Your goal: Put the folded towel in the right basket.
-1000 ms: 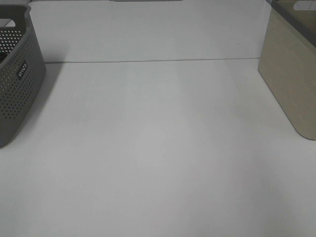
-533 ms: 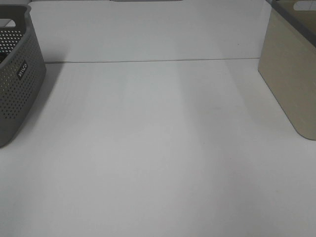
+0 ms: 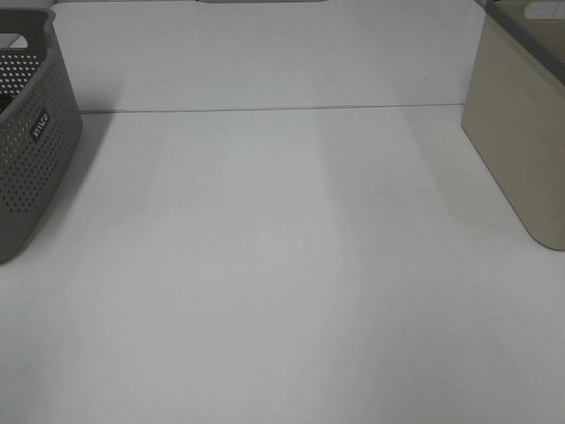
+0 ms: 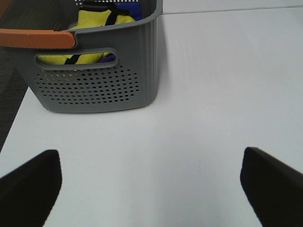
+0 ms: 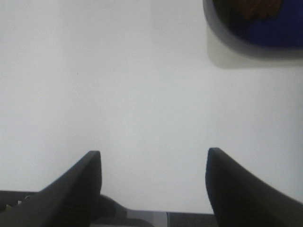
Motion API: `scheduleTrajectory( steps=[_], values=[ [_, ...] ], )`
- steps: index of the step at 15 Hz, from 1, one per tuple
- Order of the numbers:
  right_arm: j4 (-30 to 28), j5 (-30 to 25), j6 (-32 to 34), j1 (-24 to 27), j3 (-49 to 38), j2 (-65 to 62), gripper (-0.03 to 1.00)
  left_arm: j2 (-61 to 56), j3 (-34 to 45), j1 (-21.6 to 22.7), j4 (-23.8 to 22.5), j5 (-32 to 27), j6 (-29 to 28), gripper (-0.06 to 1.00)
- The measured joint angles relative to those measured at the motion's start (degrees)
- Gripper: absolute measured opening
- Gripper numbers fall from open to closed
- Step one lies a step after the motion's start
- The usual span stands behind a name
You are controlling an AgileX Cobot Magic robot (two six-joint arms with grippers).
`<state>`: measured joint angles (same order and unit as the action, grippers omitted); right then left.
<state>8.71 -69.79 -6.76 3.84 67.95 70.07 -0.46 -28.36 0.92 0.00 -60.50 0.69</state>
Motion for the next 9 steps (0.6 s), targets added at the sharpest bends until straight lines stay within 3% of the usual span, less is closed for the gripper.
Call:
scheduleTrajectory(
  steps=[2, 9],
  values=[
    [-0.1, 0.2, 0.0, 0.0, -15.2, -11.9, 0.61, 0.0, 0.0, 0.0, 0.0, 0.0, 0.0, 0.97],
    [-1.5, 3.8, 0.0, 0.0, -35.6, -41.1, 0.61, 0.0, 0.0, 0.0, 0.0, 0.0, 0.0, 0.97]
  ],
)
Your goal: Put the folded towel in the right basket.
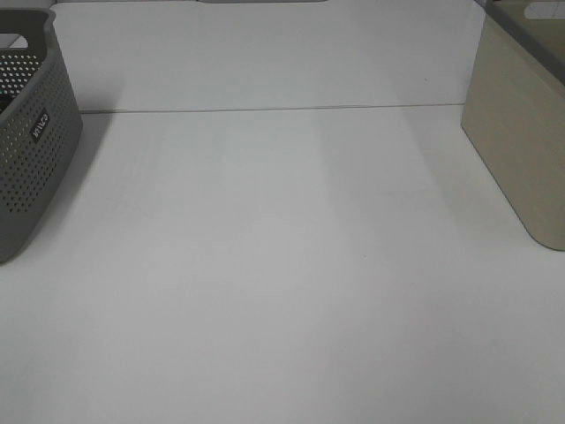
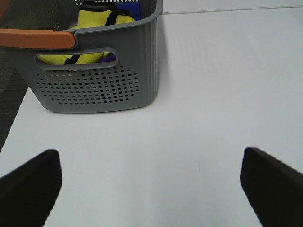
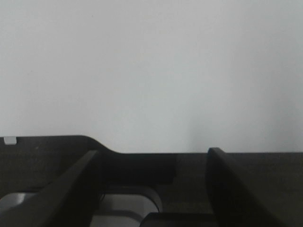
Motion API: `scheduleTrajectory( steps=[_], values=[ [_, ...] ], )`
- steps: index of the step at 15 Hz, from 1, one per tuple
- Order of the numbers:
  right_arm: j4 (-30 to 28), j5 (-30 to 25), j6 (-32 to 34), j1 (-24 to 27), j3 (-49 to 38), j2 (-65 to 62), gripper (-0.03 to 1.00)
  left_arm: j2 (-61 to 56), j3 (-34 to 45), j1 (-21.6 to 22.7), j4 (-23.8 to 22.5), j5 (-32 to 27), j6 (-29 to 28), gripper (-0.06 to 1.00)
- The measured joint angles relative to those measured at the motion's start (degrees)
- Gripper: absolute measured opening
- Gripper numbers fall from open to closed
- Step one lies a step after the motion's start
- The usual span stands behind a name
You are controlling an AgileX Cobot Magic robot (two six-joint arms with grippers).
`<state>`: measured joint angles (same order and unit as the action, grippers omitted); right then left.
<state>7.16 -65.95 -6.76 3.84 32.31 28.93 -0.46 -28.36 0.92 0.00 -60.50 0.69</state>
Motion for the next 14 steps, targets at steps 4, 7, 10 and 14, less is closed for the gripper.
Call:
scheduleTrajectory(
  steps=[4, 7, 10, 14],
  values=[
    [-0.3, 1.9, -0.1, -1.5, -2.0, -17.6, 0.61, 0.0, 0.0, 0.0, 0.0, 0.0, 0.0, 0.97],
    [-3.7, 3.4, 0.6, -6.2, -2.9, -25.6, 0.61, 0.0, 0.0, 0.0, 0.0, 0.0, 0.0, 0.97],
    [-4.2, 4.2, 1.5, -6.4, -3.2, -28.0, 0.61, 0.0, 0.0, 0.0, 0.0, 0.0, 0.0, 0.97],
    [-4.3, 4.5, 1.5, -6.4, -3.3, -28.0, 0.61, 0.0, 0.0, 0.0, 0.0, 0.0, 0.0, 0.97]
  ],
)
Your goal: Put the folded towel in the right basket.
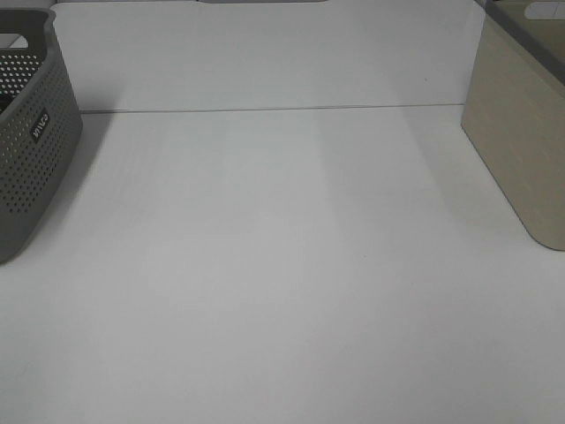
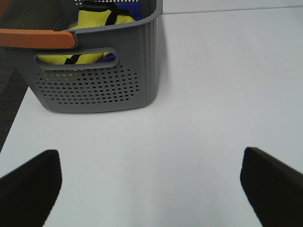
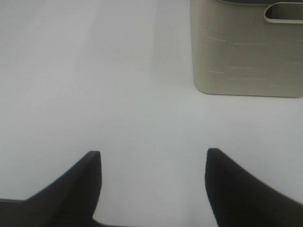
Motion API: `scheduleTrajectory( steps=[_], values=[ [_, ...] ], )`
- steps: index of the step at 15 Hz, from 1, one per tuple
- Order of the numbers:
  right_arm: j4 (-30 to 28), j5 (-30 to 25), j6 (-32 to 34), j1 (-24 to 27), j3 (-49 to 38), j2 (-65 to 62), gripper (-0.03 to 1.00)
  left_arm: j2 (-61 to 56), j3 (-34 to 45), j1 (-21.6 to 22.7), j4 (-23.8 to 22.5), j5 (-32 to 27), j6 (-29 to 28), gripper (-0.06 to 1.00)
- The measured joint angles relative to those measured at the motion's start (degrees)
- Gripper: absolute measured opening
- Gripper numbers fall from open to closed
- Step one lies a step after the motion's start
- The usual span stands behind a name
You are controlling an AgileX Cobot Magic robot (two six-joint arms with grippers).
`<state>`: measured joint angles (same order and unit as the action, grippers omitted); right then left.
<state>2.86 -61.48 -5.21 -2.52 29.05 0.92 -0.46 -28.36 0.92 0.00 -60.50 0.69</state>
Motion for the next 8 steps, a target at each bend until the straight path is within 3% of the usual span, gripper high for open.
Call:
scheduleTrajectory(
  steps=[8],
  values=[
    [0.0, 0.1, 0.0, -0.2, -0.1, -0.1, 0.61, 0.0, 0.0, 0.0, 0.0, 0.0, 0.0, 0.97]
  ],
)
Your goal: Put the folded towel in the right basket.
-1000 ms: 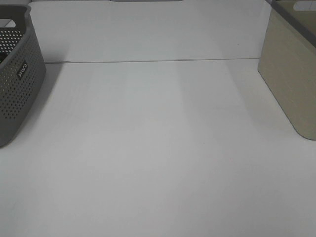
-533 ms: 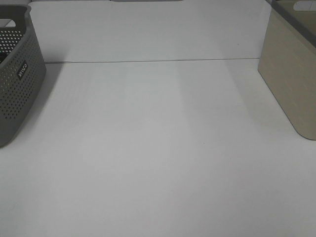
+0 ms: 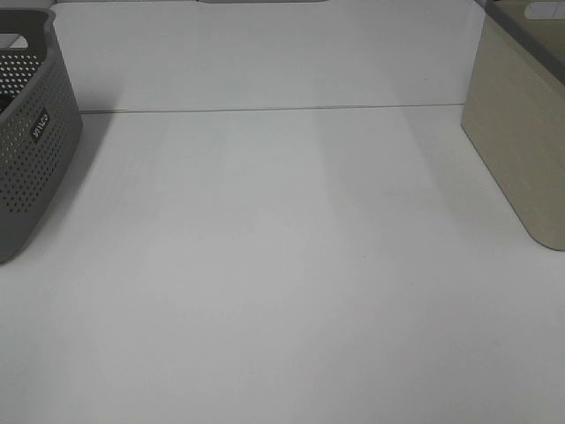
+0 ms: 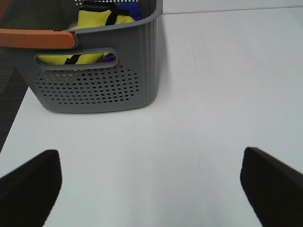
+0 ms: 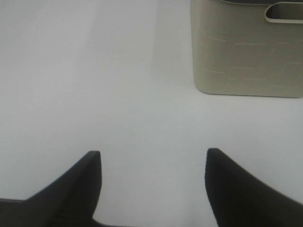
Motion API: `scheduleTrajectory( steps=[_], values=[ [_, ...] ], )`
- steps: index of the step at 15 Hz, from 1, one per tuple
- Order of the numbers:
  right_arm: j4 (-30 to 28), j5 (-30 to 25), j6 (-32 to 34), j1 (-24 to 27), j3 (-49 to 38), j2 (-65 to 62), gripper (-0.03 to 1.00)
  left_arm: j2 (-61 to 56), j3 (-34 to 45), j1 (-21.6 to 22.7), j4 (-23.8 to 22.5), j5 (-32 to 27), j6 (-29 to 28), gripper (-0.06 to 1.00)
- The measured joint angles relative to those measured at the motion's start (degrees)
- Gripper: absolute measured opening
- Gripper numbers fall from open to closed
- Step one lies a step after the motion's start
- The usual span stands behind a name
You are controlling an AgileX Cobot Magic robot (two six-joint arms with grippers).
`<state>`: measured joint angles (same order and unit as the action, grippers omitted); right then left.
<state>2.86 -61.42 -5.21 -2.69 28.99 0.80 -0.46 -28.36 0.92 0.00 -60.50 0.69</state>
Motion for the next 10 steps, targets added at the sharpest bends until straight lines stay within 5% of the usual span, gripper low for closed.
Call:
scheduleTrajectory(
  steps=[10],
  values=[
    [0.3, 0.0, 0.0, 0.0, -0.1, -1.2, 0.61, 0.0, 0.0, 0.0, 0.0, 0.0, 0.0, 0.97]
  ],
)
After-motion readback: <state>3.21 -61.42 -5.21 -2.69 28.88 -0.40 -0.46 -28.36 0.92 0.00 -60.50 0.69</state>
